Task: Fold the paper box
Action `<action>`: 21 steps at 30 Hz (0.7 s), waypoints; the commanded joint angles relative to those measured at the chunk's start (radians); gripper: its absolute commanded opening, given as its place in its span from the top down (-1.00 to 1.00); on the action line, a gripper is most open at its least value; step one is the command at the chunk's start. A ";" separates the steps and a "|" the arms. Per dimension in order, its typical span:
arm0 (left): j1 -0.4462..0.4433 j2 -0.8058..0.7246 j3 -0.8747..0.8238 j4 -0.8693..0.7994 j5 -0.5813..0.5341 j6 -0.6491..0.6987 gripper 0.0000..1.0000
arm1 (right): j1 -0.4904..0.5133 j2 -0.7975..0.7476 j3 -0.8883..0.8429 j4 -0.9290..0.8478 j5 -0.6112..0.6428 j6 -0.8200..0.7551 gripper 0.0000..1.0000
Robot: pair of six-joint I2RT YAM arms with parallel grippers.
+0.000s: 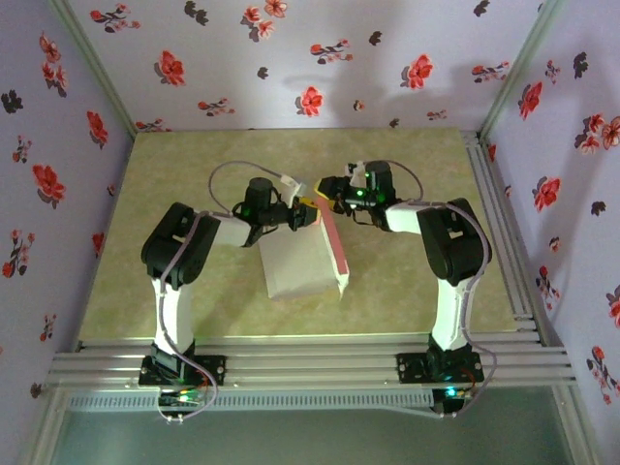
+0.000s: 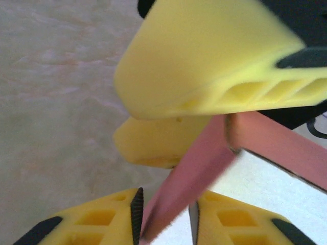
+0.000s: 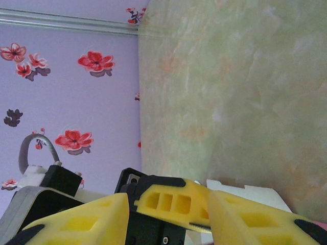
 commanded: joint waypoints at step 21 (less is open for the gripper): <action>-0.074 -0.036 -0.013 -0.073 -0.087 0.071 0.68 | -0.025 -0.183 0.075 -0.597 0.111 -0.312 -0.44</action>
